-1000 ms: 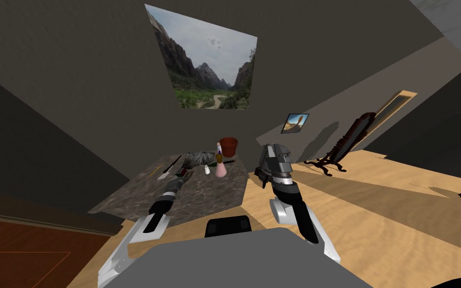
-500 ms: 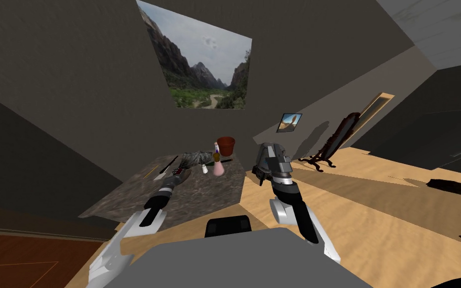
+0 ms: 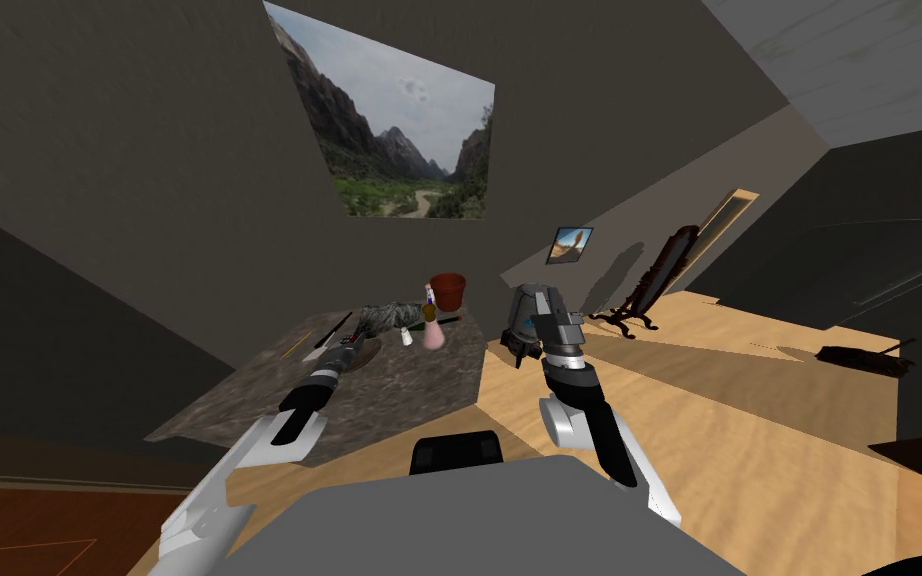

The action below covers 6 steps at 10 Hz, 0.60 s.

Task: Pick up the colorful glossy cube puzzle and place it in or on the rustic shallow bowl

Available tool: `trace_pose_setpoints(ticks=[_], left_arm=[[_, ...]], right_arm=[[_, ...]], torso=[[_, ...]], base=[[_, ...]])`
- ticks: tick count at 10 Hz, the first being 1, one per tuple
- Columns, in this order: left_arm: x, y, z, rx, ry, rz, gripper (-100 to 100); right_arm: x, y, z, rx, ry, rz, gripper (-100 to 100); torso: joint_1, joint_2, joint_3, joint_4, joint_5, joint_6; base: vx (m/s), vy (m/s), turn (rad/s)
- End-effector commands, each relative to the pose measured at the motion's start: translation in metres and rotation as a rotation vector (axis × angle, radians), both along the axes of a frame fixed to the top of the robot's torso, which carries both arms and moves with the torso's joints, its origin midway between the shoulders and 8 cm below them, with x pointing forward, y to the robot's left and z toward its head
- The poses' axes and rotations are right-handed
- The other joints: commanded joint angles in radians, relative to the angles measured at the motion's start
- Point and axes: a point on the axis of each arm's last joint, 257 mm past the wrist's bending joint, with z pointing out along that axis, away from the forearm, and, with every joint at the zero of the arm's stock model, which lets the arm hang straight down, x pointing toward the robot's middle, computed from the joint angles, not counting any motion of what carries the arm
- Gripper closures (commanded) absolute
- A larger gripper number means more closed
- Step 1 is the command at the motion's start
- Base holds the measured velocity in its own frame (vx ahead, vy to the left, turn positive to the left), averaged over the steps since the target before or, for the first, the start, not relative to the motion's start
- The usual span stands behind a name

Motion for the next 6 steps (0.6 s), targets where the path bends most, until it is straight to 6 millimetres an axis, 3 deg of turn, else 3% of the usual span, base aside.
trace_pose_setpoints(ticks=[1,6], left_arm=[[0.0000,0.0000,0.0000,0.000,0.000,0.000,0],[0.0000,-0.0001,-0.0001,0.000,0.000,0.000,0]], right_arm=[[0.0000,0.0000,0.0000,0.000,0.000,0.000,0],[0.0000,0.0000,0.0000,0.000,0.000,0.000,0]], torso=[[0.000,0.000,0.000,0.000,0.000,0.000],[0.001,-0.001,-0.001,0.000,0.000,0.000]], base=[[0.000,0.000,0.000],[0.000,0.000,0.000]])
